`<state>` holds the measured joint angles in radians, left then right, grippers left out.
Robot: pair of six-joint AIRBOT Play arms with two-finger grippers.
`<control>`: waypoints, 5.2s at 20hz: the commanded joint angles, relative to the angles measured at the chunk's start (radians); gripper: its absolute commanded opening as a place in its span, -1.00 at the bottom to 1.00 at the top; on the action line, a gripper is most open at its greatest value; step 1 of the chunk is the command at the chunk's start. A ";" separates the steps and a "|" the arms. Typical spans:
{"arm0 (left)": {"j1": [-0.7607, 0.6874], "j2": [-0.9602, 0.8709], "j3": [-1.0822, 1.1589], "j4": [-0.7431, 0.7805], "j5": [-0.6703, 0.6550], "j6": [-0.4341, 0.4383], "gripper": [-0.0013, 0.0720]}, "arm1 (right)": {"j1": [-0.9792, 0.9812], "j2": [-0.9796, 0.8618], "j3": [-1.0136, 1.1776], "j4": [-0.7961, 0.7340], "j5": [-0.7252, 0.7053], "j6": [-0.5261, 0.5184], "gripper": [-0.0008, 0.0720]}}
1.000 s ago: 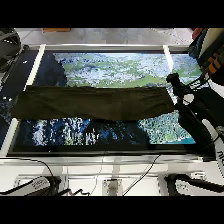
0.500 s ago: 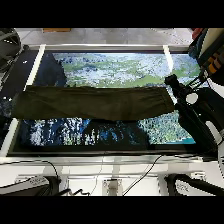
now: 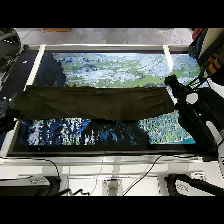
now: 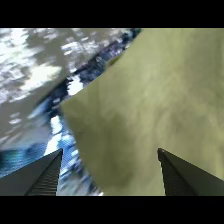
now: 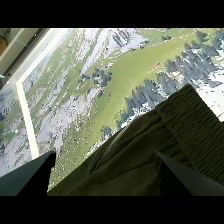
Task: Fold the clothes and pants, and hang the long-sleeved shirts on hangers.
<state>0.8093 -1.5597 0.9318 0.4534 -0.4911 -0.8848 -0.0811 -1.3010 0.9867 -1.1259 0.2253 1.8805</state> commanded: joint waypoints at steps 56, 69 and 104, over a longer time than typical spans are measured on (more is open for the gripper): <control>-0.599 0.367 0.330 -0.073 -0.463 0.047 -0.91 | 0.864 -0.782 0.916 0.071 0.187 -0.196 -0.87; -1.105 0.031 0.330 -0.148 -0.262 0.048 -0.66 | 0.352 -0.460 0.916 -0.061 0.737 -0.200 -0.87; -0.702 -0.116 0.322 0.320 -0.586 -0.157 -0.92 | 0.281 -0.424 0.916 -0.161 0.891 -0.215 -0.87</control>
<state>0.1177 -1.6939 1.1946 0.7509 -0.9966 -1.0405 0.2008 -1.7256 1.9022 -1.2636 1.0924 1.6798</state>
